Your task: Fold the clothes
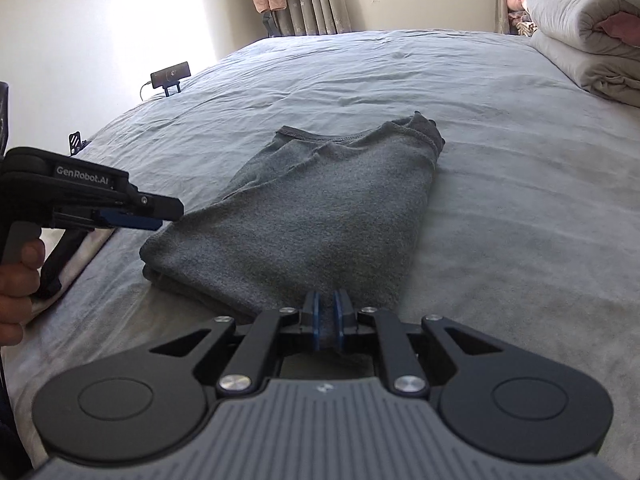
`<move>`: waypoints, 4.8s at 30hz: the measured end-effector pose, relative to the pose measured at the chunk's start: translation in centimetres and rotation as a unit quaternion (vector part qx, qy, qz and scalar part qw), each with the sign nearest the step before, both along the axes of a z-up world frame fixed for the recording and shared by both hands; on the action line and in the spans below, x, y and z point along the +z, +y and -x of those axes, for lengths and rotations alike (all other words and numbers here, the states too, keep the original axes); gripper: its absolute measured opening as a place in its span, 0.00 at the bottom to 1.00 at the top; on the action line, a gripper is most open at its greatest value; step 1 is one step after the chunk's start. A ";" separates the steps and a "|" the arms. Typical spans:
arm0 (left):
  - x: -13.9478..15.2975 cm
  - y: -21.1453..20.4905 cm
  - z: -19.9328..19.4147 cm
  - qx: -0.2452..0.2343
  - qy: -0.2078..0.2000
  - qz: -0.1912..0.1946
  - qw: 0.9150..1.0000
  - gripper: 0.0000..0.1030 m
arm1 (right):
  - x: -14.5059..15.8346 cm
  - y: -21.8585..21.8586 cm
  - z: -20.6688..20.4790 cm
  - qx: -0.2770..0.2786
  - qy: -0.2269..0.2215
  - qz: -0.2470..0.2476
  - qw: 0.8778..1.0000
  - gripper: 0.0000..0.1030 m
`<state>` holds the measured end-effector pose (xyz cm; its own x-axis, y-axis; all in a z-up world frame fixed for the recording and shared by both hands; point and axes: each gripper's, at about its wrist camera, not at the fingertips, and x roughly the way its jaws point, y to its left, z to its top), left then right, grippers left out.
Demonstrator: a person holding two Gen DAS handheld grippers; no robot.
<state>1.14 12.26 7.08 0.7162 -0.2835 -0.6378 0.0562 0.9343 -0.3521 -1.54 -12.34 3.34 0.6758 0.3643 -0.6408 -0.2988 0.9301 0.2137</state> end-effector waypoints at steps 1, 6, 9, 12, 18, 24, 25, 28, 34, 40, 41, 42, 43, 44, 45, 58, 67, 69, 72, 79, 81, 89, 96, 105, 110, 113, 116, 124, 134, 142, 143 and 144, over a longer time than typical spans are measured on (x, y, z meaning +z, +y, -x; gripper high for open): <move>0.7 -0.1 0.4 -0.013 -0.021 0.008 1.000 0.31 | -0.1 0.0 0.1 -0.002 -0.001 -0.003 1.000 0.13; 0.3 -3.6 0.8 -0.084 -0.028 -0.015 0.996 0.32 | -0.4 0.7 0.5 -0.003 -0.012 0.007 1.000 0.15; -1.8 -5.7 0.5 -0.098 0.009 -0.043 0.994 0.32 | -0.4 0.8 0.6 -0.001 -0.018 0.015 1.000 0.16; -3.1 -6.9 0.6 -0.098 0.016 -0.083 0.992 0.31 | -0.2 0.3 0.2 0.005 -0.009 0.007 1.000 0.16; -3.0 -7.3 0.8 -0.091 0.018 -0.096 0.991 0.31 | 1.0 -1.7 -1.8 -0.020 0.000 -0.055 0.998 0.16; -2.9 -7.7 0.7 -0.092 0.023 -0.103 0.990 0.31 | 0.6 -2.2 -7.3 -0.035 0.023 -0.080 0.996 0.13; -2.9 -7.7 0.7 -0.092 0.023 -0.103 0.990 0.31 | 0.4 -2.4 -8.5 -0.040 0.031 -0.089 0.995 0.09; -2.8 -7.7 0.9 -0.094 0.024 -0.103 0.990 0.31 | -0.2 -3.0 -11.6 -0.059 0.041 -0.093 0.993 0.06; -2.8 -7.8 1.1 -0.104 0.025 -0.110 0.988 0.31 | -1.1 -3.8 -16.6 -0.062 0.036 -0.074 0.995 0.00; -2.8 -7.8 0.9 -0.110 0.027 -0.110 0.987 0.31 | -1.0 -3.2 -19.3 -0.074 0.014 -0.032 0.997 0.00; -2.9 -7.9 0.9 -0.111 0.026 -0.111 0.987 0.31 | -0.9 -2.8 -19.6 -0.085 0.006 0.005 0.996 0.00; -2.9 -7.8 0.9 -0.112 0.026 -0.111 0.987 0.31 | -0.8 -2.6 -19.7 -0.100 0.001 0.028 0.995 0.00; -2.8 -7.7 0.8 -0.113 0.027 -0.109 0.987 0.31 | -0.5 -2.8 -19.4 -0.116 -0.006 0.030 0.993 0.05; -2.8 -7.6 0.8 -0.114 0.027 -0.107 0.987 0.31 | -0.3 -3.1 -19.1 -0.132 -0.012 0.032 0.991 0.12; -2.8 -7.5 0.7 -0.115 0.030 -0.101 0.988 0.31 | 0.1 -3.3 -18.6 -0.141 -0.019 0.029 0.989 0.16; -2.7 -2.6 -2.4 -0.065 0.090 0.080 0.991 0.31 | 1.7 -1.4 -6.3 -0.008 0.024 -0.033 0.999 0.22; -3.4 -2.1 -2.9 -0.050 0.099 0.068 0.991 0.16 | 1.6 1.0 -2.2 0.029 0.005 0.051 0.998 0.33; -3.4 -2.1 -2.8 -0.052 0.097 0.061 0.992 0.14 | 1.4 0.9 -1.6 0.030 0.008 0.051 0.998 0.34; -3.5 -2.1 -2.7 -0.054 0.094 0.055 0.993 0.13 | 0.7 1.0 -0.6 0.029 0.001 0.048 0.998 0.39; -3.5 -2.4 -2.5 -0.050 0.091 0.043 0.994 0.11 | 0.4 1.5 0.5 0.005 -0.019 0.055 0.998 0.43; -3.5 -2.5 -2.5 -0.048 0.091 0.040 0.994 0.11 | 0.4 1.6 0.5 0.006 -0.017 0.061 0.998 0.43; -3.5 -2.9 -2.2 -0.047 0.083 0.028 0.995 0.11 | 0.8 2.1 1.5 0.014 -0.013 0.092 0.996 0.43; -3.4 -3.2 -2.0 -0.045 0.078 0.020 0.996 0.11 | 0.3 2.4 1.9 0.012 -0.028 0.106 0.994 0.37; -3.3 -3.5 -1.6 -0.045 0.074 0.009 0.996 0.11 | 0.7 2.1 2.5 -0.017 -0.036 0.085 0.996 0.17; -3.2 -3.5 -1.5 -0.043 0.075 0.008 0.996 0.11 | 0.9 1.9 2.4 -0.022 -0.022 0.059 0.998 0.12; -3.2 -3.7 -1.5 -0.043 0.074 0.002 0.996 0.11 | -0.9 2.2 1.8 -0.015 0.020 0.061 0.998 0.06; -3.2 -3.7 -1.4 -0.044 0.073 0.001 0.996 0.11 | -0.3 2.3 2.3 -0.015 -0.001 0.060 0.998 0.06; -3.2 -3.9 -1.3 -0.044 0.072 -0.002 0.996 0.11 | 1.9 1.3 2.3 -0.034 -0.044 0.037 0.998 0.13; -3.2 -4.1 -1.2 -0.044 0.068 -0.007 0.997 0.11 | 0.0 1.2 1.1 -0.036 -0.002 0.059 0.998 0.13; -3.2 -3.8 -1.3 -0.042 0.075 0.004 0.996 0.11 | -0.1 1.1 0.9 -0.034 0.000 0.055 0.998 0.14; -3.2 -3.4 -1.5 -0.042 0.083 0.014 0.996 0.11 | 0.0 1.0 0.9 -0.033 0.003 0.053 0.998 0.14; -3.2 -2.8 -1.6 -0.039 0.092 0.028 0.995 0.11 | 0.1 0.7 0.8 -0.034 0.007 0.046 0.998 0.14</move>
